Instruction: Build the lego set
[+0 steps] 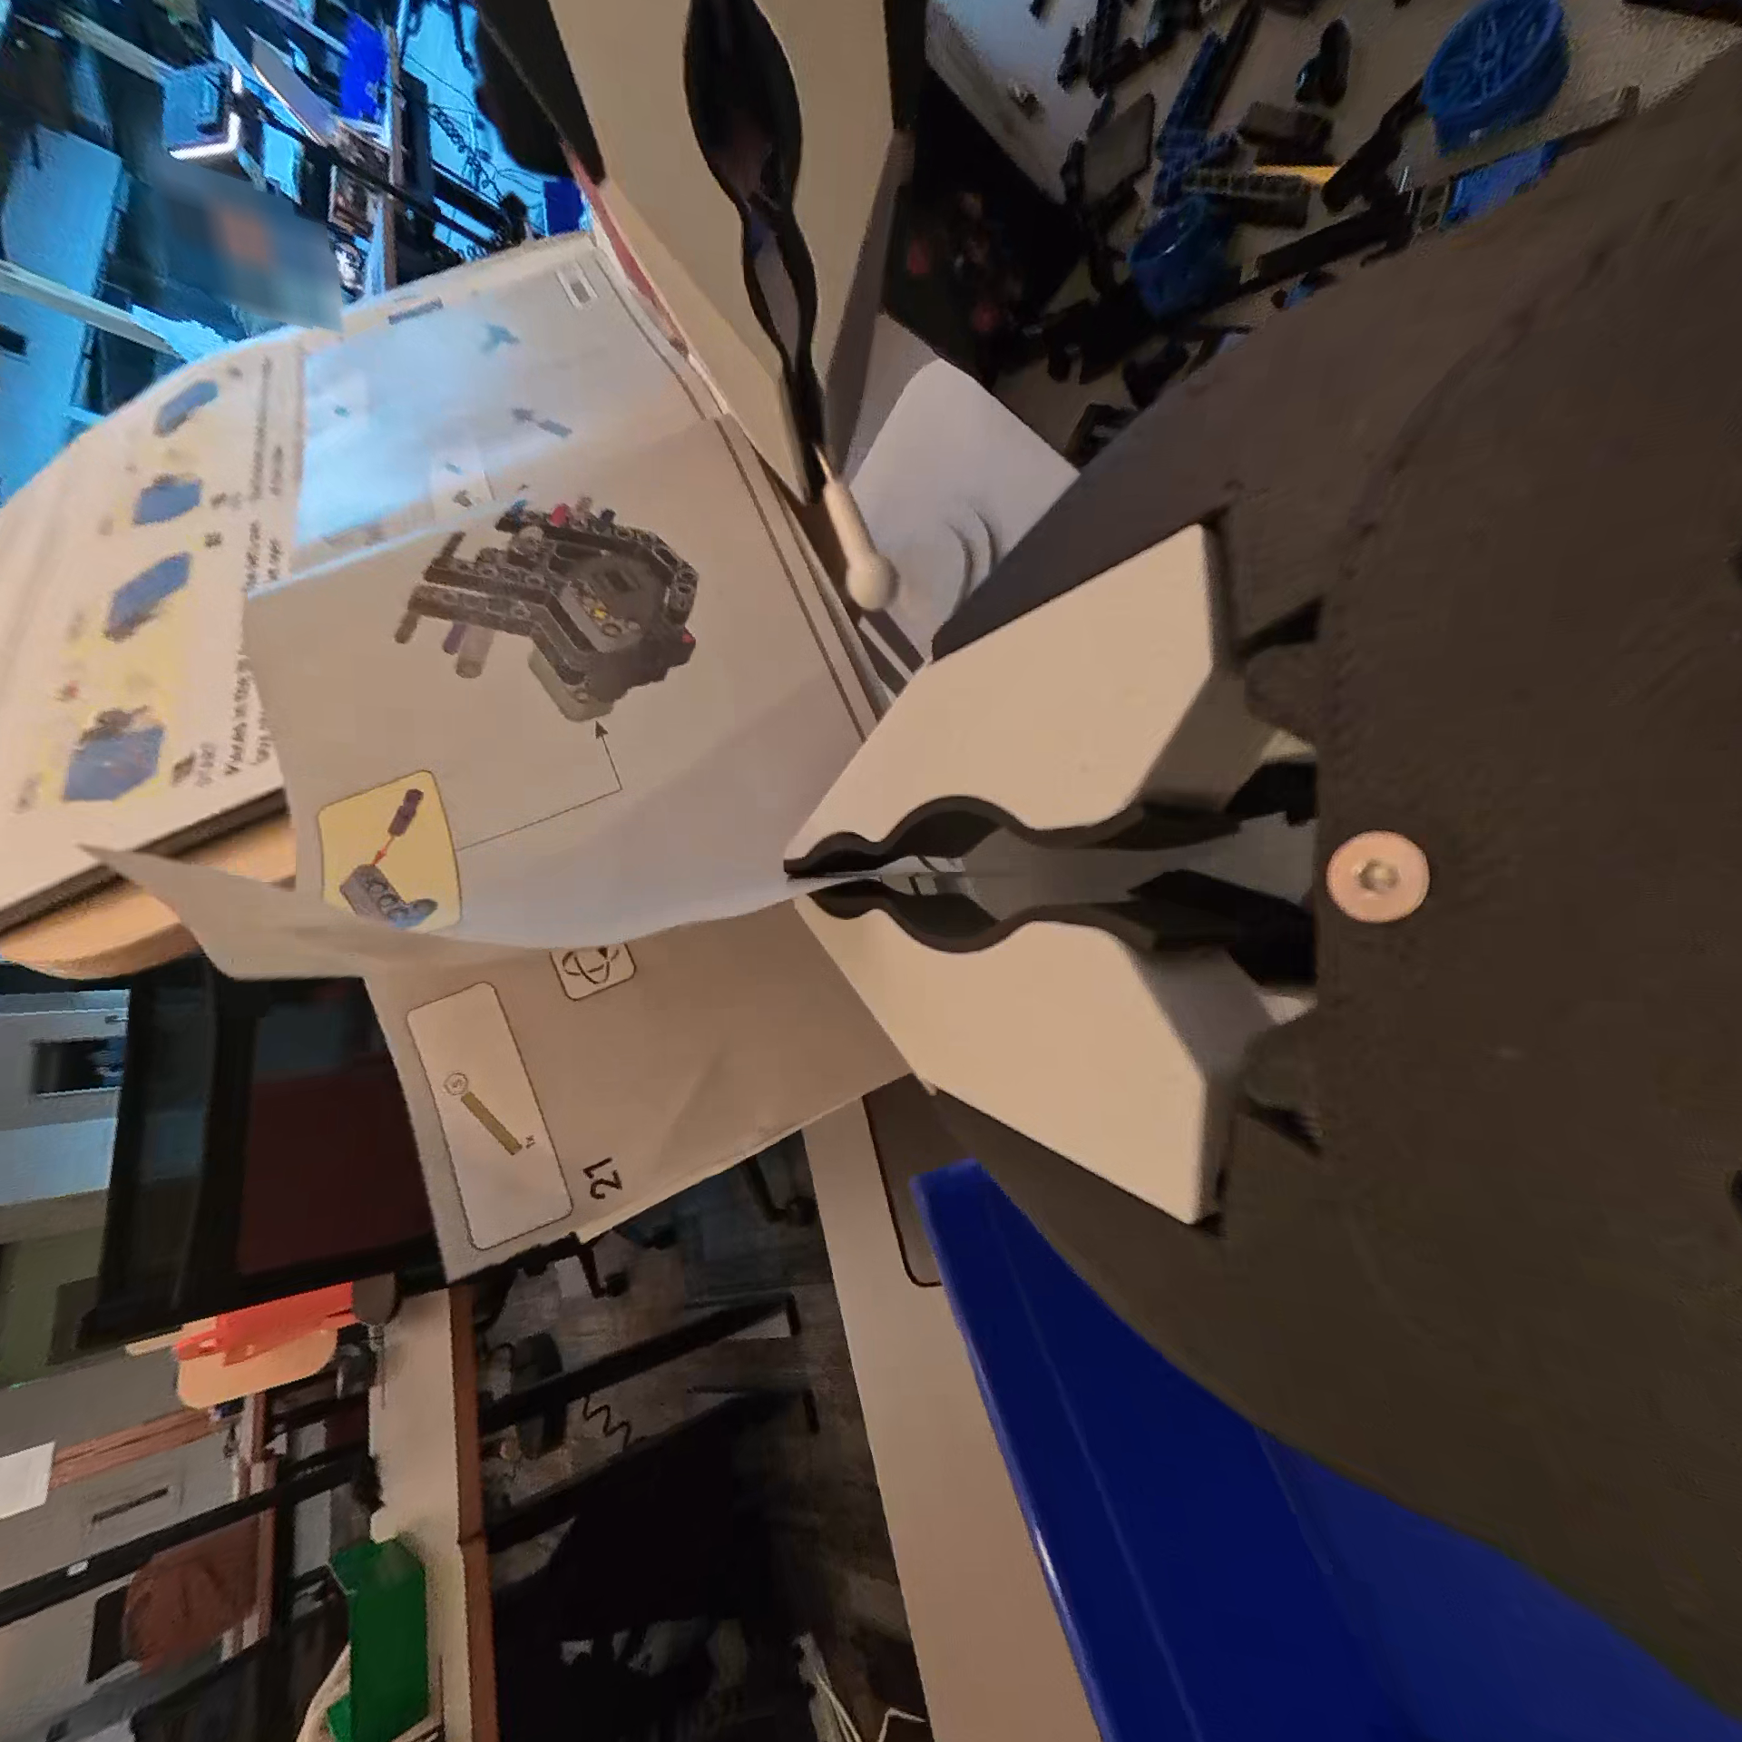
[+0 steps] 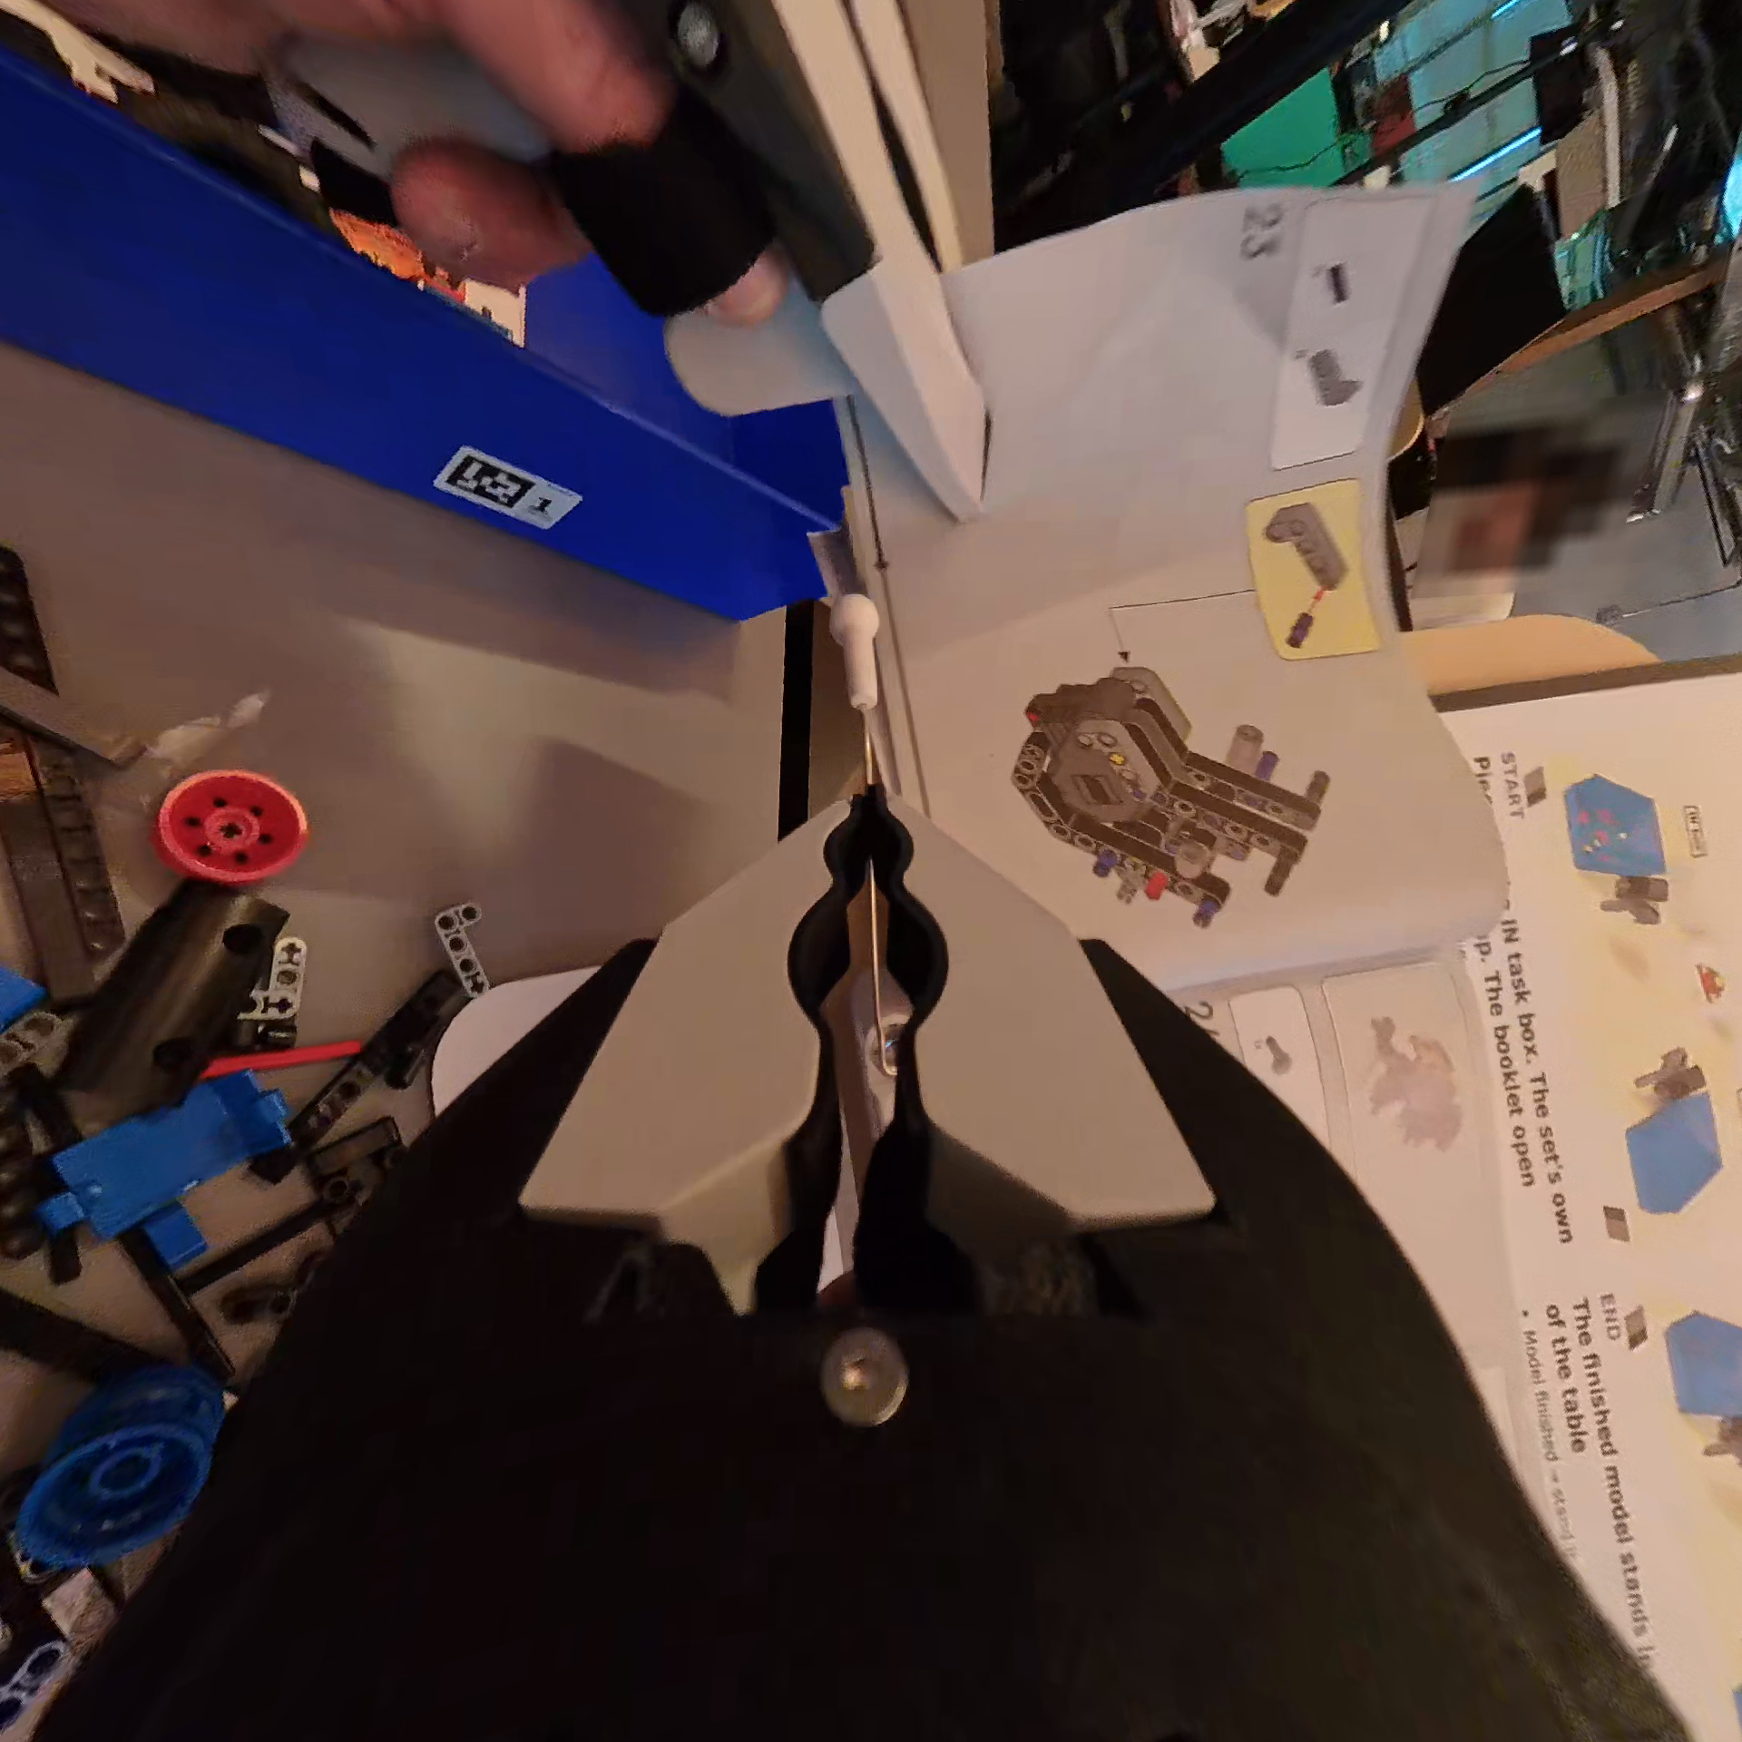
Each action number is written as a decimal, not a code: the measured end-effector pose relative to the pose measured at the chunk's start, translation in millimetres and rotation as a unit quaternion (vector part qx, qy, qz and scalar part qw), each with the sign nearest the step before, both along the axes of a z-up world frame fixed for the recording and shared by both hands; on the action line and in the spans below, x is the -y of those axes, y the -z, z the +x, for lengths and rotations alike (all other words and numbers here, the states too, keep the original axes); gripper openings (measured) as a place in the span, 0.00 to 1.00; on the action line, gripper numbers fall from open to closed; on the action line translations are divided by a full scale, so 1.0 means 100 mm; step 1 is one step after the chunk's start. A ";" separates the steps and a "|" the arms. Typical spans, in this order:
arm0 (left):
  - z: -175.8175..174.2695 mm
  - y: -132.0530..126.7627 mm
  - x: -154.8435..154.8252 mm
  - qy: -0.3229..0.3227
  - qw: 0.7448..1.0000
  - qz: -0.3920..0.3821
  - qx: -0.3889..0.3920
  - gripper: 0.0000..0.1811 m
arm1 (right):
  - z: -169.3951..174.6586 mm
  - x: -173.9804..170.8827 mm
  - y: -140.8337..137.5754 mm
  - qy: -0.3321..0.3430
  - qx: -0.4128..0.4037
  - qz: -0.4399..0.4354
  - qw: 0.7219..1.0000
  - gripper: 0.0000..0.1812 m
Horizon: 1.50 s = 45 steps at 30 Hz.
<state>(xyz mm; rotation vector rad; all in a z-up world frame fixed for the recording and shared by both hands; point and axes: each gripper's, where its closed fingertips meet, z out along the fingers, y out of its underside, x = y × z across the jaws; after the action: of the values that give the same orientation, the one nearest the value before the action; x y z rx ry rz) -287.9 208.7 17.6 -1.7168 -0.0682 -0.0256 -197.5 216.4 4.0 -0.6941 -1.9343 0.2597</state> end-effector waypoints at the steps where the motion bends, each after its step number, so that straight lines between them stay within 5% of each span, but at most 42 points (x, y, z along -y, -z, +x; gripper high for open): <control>1: 0.00 0.02 -0.01 0.002 1.000 -0.003 0.002 0.00 | 0.00 0.00 -0.02 0.000 -0.006 -0.012 1.000 0.00; 10: -0.01 0.15 -0.03 0.014 0.999 -0.028 0.012 0.04 | -0.09 -0.23 -0.15 0.098 -0.057 -0.211 0.971 0.01; 16: -0.23 0.02 0.10 -0.022 0.999 -0.018 0.015 0.20 | 0.07 -0.16 -0.39 0.107 -0.058 -0.196 0.973 0.18; 22: -0.43 -0.26 0.49 -0.081 0.995 -0.017 -0.058 0.27 | 0.58 0.06 -0.59 0.107 -0.035 -0.137 0.984 0.16; 27: 0.19 -0.35 0.78 0.053 0.989 -0.048 -0.127 0.23 | 1.18 0.59 -0.40 0.068 0.034 -0.174 0.982 0.16; 32: 1.29 0.34 1.19 0.231 0.929 -0.177 -0.229 0.23 | 1.73 1.27 0.19 0.041 0.138 -0.303 0.942 0.20; 37: 2.12 1.09 1.62 0.350 0.887 -0.229 -0.198 0.24 | 2.02 1.58 0.89 0.080 0.182 -0.361 0.911 0.29; 40: 2.37 1.39 1.69 0.403 0.855 -0.276 -0.177 0.33 | 2.07 1.72 1.14 0.089 0.196 -0.393 0.894 0.30; 45: 2.48 1.42 1.81 0.438 0.834 -0.320 -0.101 0.30 | 2.00 1.77 1.32 0.095 0.190 -0.393 0.895 0.26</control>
<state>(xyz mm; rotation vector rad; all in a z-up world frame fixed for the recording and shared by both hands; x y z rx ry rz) -40.2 27.6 -124.8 -2.2672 0.9776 -0.5565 2.8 39.8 -128.3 -1.5505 -2.0847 0.8644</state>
